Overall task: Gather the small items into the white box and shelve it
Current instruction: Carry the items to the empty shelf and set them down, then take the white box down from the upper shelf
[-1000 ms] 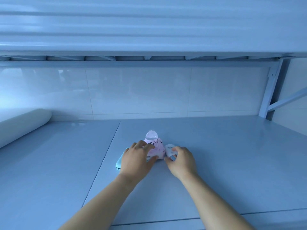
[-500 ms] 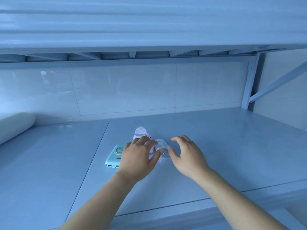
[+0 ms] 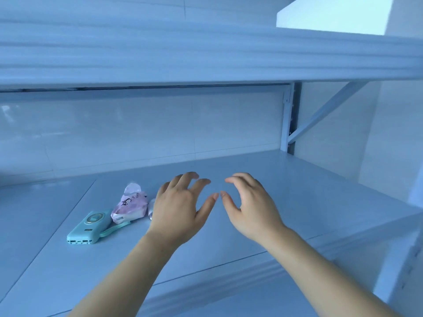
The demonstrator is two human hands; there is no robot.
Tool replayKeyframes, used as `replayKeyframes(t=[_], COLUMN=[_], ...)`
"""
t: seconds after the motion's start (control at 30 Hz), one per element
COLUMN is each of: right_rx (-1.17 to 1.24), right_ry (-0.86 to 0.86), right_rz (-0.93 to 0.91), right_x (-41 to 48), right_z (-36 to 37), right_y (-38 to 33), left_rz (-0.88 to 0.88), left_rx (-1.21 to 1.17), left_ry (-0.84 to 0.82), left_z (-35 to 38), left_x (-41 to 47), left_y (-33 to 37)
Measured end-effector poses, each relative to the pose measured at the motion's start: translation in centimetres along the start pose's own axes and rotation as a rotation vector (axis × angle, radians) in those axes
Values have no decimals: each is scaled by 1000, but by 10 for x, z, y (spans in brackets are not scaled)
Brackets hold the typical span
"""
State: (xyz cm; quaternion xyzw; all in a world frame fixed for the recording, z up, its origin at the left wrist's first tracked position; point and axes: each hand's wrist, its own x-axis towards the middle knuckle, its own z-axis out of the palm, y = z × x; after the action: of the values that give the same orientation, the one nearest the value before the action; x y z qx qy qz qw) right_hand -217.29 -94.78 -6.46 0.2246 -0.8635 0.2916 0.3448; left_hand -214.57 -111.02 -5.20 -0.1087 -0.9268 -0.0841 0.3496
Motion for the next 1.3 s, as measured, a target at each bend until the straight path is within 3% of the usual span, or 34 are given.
replayKeyframes(t=[0.23, 0.6, 1.3], right_rx=[-7, 14, 108], right_ry=[2, 109, 420], right_rz=[-42, -129, -211], right_x=[0, 20, 98], right_z=[-80, -198, -306], right_y=[68, 156, 197], left_rz=[-9, 31, 305], left_rx=[-14, -11, 41], left_ry=[31, 219, 497], left_z=[11, 6, -57], left_x=[30, 89, 207], left_y=[104, 237, 334])
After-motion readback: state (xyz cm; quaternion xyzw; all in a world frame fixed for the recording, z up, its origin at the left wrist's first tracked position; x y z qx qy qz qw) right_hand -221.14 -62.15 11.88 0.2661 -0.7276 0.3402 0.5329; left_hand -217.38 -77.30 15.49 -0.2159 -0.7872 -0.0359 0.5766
